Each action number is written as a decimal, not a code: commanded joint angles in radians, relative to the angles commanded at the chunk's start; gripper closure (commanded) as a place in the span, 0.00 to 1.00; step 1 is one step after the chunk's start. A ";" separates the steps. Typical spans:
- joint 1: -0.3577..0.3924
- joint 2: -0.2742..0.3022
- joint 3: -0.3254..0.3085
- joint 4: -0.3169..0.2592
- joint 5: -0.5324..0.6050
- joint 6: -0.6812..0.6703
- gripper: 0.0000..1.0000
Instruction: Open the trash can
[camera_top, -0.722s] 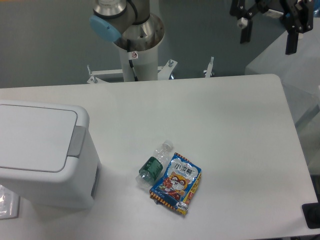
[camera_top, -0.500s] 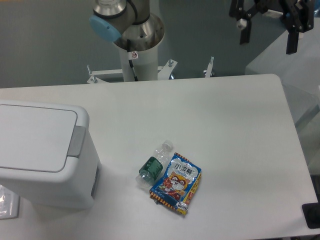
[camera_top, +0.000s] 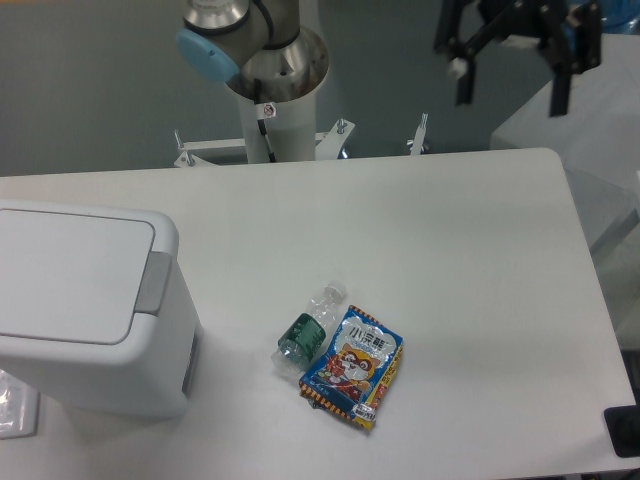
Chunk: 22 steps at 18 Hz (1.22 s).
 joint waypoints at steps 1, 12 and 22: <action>-0.021 -0.002 -0.008 0.000 0.023 0.052 0.00; -0.242 -0.047 -0.025 0.000 0.109 -0.025 0.00; -0.380 -0.103 -0.015 0.008 0.109 -0.199 0.00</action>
